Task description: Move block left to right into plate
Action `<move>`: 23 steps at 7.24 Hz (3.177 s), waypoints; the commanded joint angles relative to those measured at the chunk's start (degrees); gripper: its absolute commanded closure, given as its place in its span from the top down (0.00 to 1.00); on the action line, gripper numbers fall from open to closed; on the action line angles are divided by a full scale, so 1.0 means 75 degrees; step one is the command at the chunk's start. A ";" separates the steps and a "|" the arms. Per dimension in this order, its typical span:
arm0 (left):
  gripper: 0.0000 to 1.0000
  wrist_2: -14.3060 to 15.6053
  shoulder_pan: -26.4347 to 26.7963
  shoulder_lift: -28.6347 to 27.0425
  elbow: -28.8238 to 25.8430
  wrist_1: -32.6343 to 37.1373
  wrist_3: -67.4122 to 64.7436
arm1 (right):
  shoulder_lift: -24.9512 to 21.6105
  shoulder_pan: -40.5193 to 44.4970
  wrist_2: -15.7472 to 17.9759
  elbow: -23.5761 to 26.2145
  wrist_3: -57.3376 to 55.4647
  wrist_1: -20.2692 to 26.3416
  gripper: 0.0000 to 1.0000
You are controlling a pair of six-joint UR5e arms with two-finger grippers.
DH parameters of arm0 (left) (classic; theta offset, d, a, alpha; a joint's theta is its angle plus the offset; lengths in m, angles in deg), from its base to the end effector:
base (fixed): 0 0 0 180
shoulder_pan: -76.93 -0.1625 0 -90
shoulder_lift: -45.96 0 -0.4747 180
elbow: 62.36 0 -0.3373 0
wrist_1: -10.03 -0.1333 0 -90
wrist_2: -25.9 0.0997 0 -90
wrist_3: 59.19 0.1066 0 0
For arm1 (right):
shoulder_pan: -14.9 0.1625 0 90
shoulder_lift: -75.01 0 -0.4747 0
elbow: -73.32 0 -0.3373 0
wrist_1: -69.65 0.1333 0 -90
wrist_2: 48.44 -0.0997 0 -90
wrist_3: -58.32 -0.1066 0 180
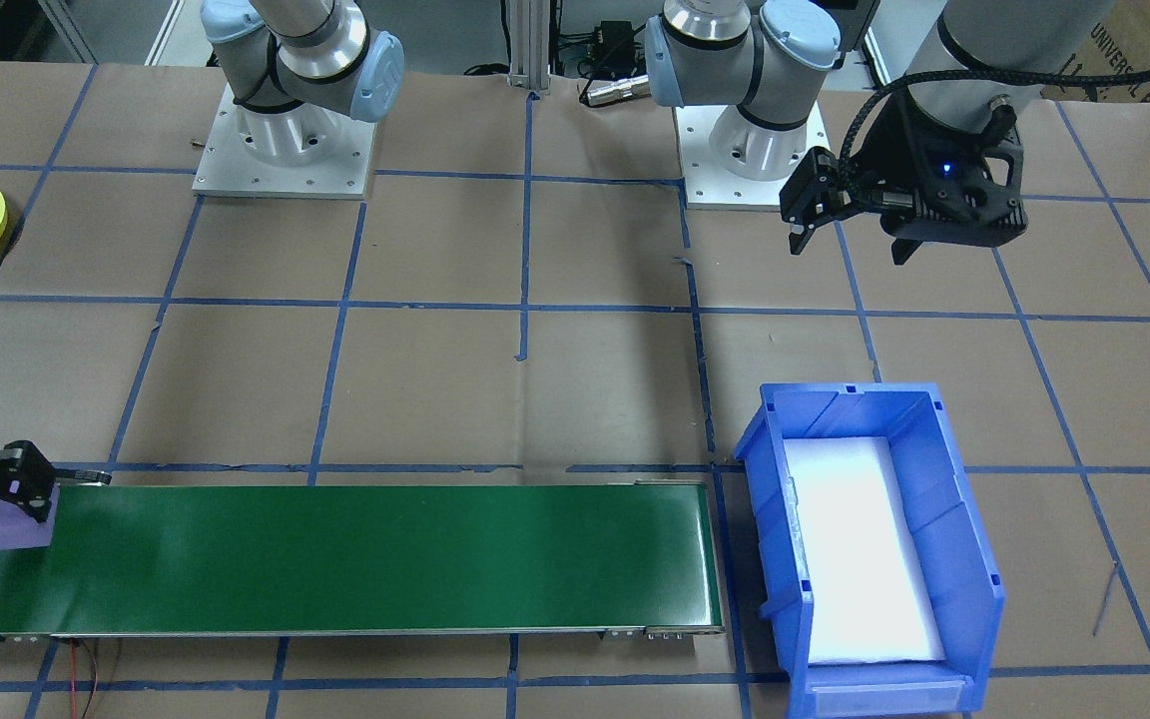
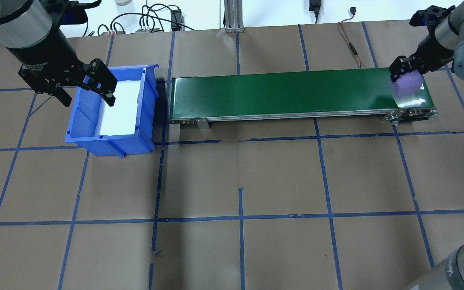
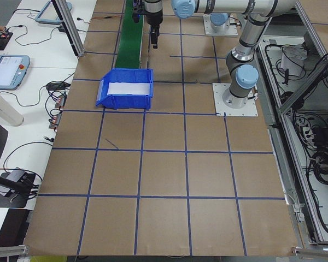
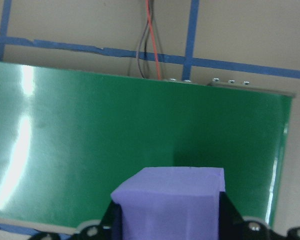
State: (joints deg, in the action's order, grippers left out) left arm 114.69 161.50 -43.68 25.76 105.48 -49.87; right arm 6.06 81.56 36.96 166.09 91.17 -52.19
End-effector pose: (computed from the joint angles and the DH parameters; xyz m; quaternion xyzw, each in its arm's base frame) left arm -0.0945 -0.4385 0.5384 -0.0336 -0.9990 -0.0264 0.0141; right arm -0.1045 -0.6003 0.3780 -0.0854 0.9931 -0.0805 0.0024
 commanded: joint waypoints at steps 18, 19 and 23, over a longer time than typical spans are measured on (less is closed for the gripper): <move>1.00 0.0067 0.0008 0.0058 -0.0019 -0.0223 -0.0011 | -0.0786 -0.2814 0.0823 0.0897 0.1665 0.1269 1.00; 1.00 0.0067 -0.0003 0.0058 -0.0008 -0.0234 -0.0011 | -0.1336 -0.1959 0.1242 0.0781 0.0785 0.1837 1.00; 1.00 0.0079 -0.0015 0.0046 0.0039 -0.0328 -0.0011 | -0.1902 0.0294 0.1551 -0.0799 -0.0426 0.3468 1.00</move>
State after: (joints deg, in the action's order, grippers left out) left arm 115.27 161.42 -43.26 25.94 103.47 -49.96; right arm -6.75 78.95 48.50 163.59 91.60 -30.03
